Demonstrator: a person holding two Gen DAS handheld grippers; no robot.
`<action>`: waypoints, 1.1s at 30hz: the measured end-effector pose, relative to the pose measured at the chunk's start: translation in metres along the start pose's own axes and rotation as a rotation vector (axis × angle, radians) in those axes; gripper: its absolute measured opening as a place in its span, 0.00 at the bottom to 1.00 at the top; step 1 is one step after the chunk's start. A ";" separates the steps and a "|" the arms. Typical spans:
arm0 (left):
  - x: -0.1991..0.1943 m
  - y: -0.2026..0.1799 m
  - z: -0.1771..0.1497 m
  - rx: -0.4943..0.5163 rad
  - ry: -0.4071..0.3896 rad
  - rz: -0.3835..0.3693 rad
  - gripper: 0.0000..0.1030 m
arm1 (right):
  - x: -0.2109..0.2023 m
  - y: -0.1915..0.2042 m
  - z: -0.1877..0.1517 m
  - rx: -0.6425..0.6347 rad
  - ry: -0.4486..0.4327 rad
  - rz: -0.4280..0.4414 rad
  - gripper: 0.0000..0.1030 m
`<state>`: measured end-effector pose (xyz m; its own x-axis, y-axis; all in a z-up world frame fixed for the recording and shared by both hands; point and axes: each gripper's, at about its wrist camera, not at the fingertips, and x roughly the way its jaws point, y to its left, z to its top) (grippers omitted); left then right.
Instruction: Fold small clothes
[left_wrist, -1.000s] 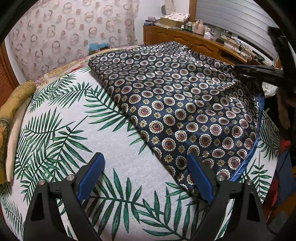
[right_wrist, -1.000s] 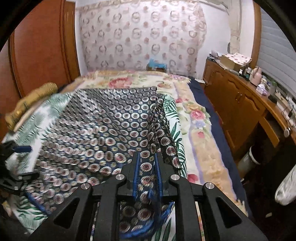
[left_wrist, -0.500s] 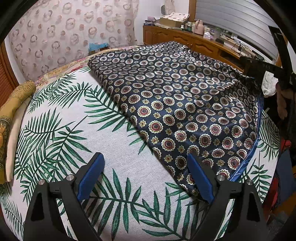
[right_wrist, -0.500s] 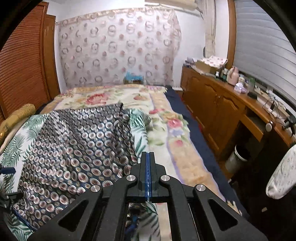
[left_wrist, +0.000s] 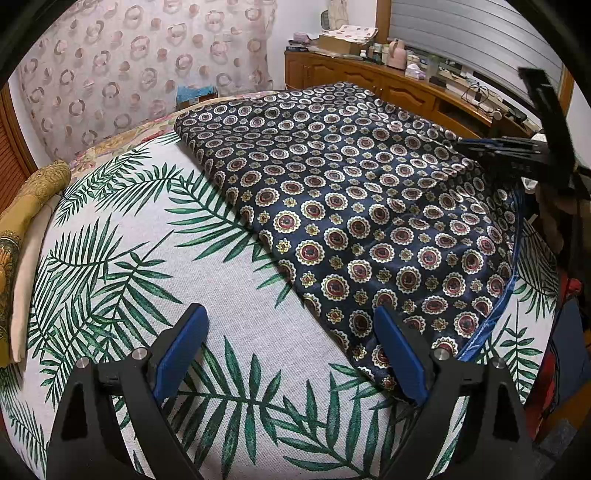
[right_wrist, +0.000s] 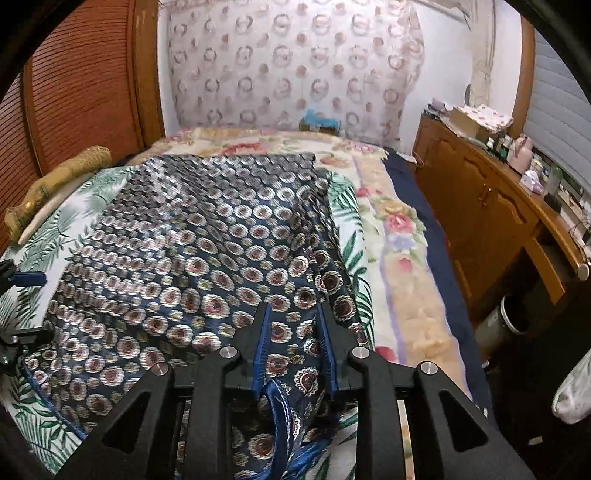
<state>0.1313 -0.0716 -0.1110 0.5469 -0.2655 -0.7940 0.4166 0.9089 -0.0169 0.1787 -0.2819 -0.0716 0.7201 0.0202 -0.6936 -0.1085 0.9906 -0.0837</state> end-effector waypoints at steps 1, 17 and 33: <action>0.000 0.000 0.000 0.000 0.000 0.000 0.90 | 0.003 -0.006 0.000 0.011 0.017 0.002 0.25; 0.001 -0.002 0.000 0.005 0.001 -0.001 0.91 | -0.020 -0.045 -0.012 0.215 -0.075 -0.001 0.02; -0.024 -0.020 -0.011 -0.029 -0.033 -0.200 0.05 | -0.046 -0.025 -0.026 0.170 -0.072 0.014 0.43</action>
<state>0.1021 -0.0795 -0.0981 0.4791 -0.4518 -0.7525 0.4985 0.8457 -0.1904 0.1309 -0.3110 -0.0563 0.7671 0.0380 -0.6404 -0.0063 0.9986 0.0517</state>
